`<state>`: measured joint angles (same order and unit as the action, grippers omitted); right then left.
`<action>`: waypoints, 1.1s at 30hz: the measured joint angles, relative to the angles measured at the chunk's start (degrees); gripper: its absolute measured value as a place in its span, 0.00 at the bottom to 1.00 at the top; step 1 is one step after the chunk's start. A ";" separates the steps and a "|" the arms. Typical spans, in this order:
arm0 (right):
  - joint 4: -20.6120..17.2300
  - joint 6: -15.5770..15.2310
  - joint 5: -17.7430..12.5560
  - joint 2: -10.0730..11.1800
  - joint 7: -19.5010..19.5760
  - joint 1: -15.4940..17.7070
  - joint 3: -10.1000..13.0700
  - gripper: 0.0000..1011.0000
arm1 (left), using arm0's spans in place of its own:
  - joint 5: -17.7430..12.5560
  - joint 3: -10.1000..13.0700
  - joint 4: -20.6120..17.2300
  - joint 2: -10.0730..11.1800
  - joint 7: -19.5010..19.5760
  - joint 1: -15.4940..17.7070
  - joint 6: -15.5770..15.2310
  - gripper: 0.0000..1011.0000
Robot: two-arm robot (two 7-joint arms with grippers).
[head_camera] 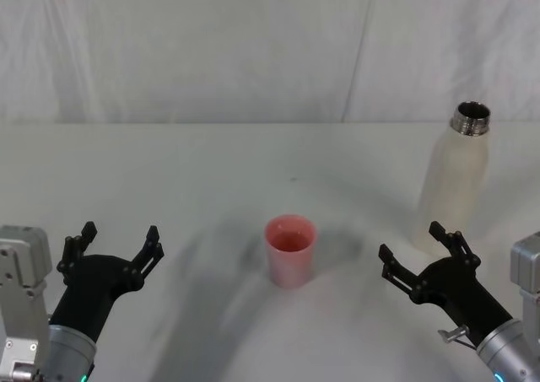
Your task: Grasp the thermos with one hand and pour water into the cup lid.
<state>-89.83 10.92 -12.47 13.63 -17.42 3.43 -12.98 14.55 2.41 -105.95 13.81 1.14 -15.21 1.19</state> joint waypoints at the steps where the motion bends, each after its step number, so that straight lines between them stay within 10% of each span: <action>1: 0.13 0.00 -0.01 -0.02 0.01 -0.06 -0.07 0.99 | 0.00 0.00 0.00 0.00 0.00 0.00 0.00 0.99; 33: 0.72 -0.32 -0.42 -0.13 0.11 -0.23 -0.32 0.99 | 0.00 0.00 0.00 0.00 0.00 0.00 0.00 0.99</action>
<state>-89.11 10.60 -12.90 13.50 -17.31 3.19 -13.30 14.55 2.41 -105.95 13.81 1.14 -15.21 1.19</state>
